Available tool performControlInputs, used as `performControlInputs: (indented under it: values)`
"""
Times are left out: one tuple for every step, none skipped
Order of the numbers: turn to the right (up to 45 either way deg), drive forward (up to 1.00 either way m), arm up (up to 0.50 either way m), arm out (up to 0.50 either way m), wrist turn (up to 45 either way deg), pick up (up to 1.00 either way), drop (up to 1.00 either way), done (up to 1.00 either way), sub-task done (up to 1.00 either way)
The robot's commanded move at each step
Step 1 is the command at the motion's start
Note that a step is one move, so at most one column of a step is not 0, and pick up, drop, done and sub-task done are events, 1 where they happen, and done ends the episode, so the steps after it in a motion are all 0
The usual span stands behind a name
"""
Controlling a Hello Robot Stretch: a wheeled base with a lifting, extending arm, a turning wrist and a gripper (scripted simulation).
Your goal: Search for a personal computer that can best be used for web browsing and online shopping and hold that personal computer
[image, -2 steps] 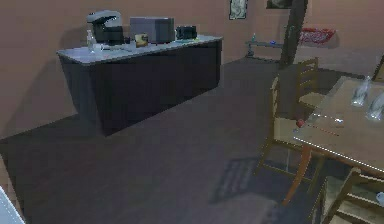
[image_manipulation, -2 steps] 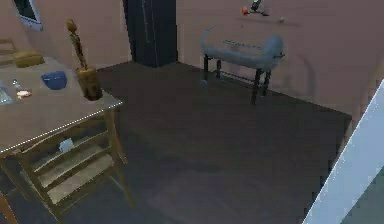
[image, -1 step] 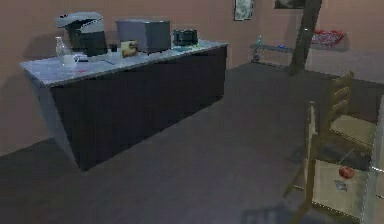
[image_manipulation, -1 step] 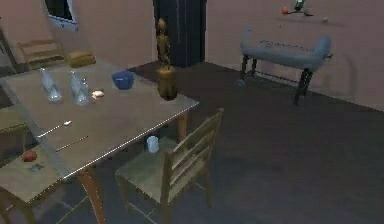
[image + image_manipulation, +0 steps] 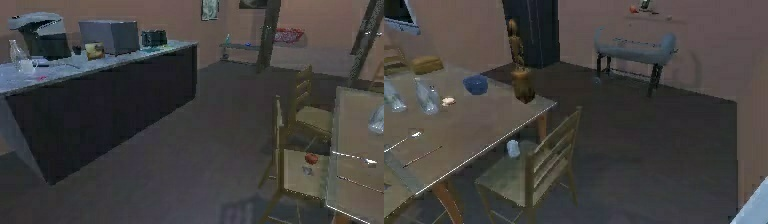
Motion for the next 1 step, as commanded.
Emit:
performControlInputs:
  values:
    - [0.0,1.00,0.00,0.00,0.0,0.00,0.00,0.00,0.00]
